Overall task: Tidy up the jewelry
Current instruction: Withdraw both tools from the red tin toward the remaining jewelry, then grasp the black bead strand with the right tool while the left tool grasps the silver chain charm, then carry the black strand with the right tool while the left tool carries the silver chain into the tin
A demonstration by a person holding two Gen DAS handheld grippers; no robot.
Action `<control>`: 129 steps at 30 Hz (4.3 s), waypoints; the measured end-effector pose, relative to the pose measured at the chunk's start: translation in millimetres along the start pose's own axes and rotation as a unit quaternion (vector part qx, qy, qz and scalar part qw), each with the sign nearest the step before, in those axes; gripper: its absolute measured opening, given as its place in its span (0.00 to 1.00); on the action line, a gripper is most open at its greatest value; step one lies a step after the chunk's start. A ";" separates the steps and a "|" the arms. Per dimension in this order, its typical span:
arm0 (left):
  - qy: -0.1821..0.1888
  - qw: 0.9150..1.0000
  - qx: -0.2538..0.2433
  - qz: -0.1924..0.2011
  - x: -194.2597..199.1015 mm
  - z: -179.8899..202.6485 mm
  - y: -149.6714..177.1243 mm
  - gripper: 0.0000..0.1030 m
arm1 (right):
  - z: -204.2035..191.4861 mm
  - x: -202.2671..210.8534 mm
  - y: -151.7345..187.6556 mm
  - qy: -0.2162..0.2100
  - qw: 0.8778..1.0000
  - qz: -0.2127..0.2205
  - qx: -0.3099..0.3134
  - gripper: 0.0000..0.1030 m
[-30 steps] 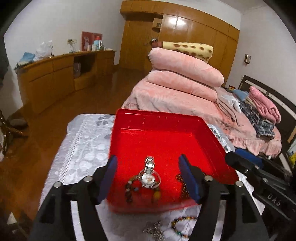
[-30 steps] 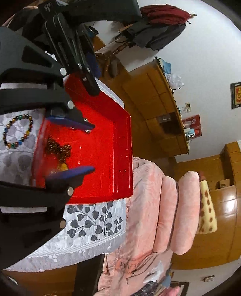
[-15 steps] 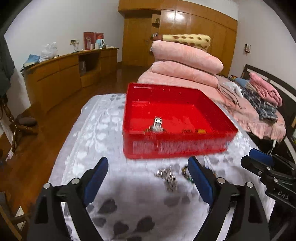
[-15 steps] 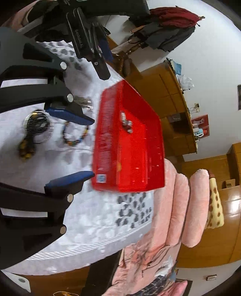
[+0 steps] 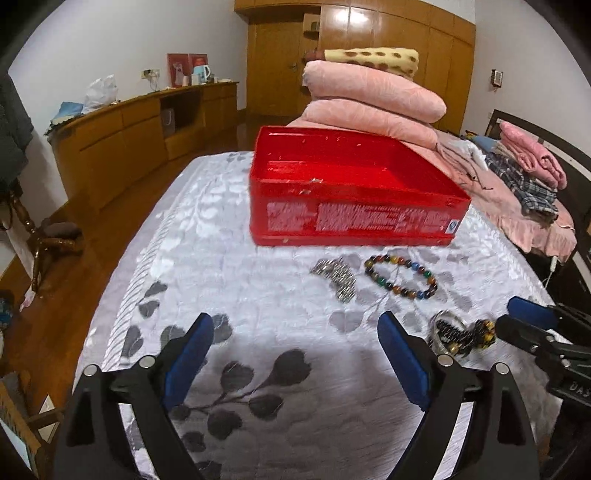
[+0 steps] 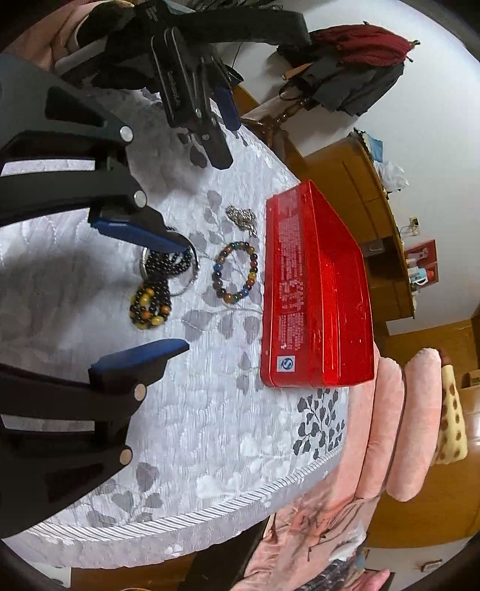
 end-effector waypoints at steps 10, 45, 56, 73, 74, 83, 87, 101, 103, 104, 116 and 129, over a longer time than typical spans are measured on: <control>-0.010 1.000 0.005 -0.008 1.2 -11.7 9.5 0.86 | -17.0 0.6 5.1 0.000 1.000 -0.012 0.026 0.46; 0.007 1.000 0.000 -0.020 -6.4 0.1 12.0 0.86 | -13.0 28.6 -45.1 -0.042 0.997 0.070 0.007 0.06; 0.014 0.999 0.013 -0.037 -35.6 7.2 -17.4 0.83 | 19.1 8.3 -51.0 -0.007 0.998 0.064 -0.028 0.06; 0.003 0.997 -0.023 -0.071 -71.2 31.4 -25.3 0.24 | 32.0 -14.8 -51.2 -0.014 0.998 0.051 -0.037 0.06; 0.008 0.997 -0.025 -0.072 -71.1 32.3 -24.6 0.19 | 31.2 -15.3 -51.5 -0.015 0.998 0.051 -0.037 0.07; 0.032 0.998 -0.012 -0.051 -54.7 26.0 -27.8 0.11 | 22.4 -10.2 -53.1 -0.019 0.998 0.054 -0.032 0.07; 0.039 0.998 -0.004 -0.038 -42.4 18.2 -31.0 0.11 | 20.8 -7.5 -55.4 -0.021 0.998 0.057 -0.030 0.06; 0.049 0.999 0.006 -0.003 -13.2 13.5 -48.3 0.11 | 14.2 3.2 -65.4 -0.020 0.997 0.068 -0.023 0.06; 0.052 0.999 0.008 0.003 -8.7 12.9 -51.4 0.11 | 13.6 5.0 -67.8 -0.020 0.997 0.071 -0.021 0.06; 0.054 0.998 0.009 0.006 -6.0 12.1 -53.5 0.11 | 13.4 6.1 -69.2 -0.020 0.997 0.072 -0.020 0.06; 0.069 0.996 0.016 0.046 15.8 14.3 -84.4 0.11 | 5.0 14.6 -97.0 -0.026 0.995 0.094 -0.002 0.06; 0.087 0.991 0.017 0.099 24.3 33.1 -147.8 0.08 | 1.8 24.9 -157.5 -0.026 0.991 0.131 0.029 0.06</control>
Point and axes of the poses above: each gripper's, at about its wrist camera, not at the fingertips, and x roughly against the way its jaws point, z to its right, y to its underside, the point moved 6 cm from there along -x, roughly the way its jaws point, and after that the axes turned 9 degrees about x, right-handed, at the moved point
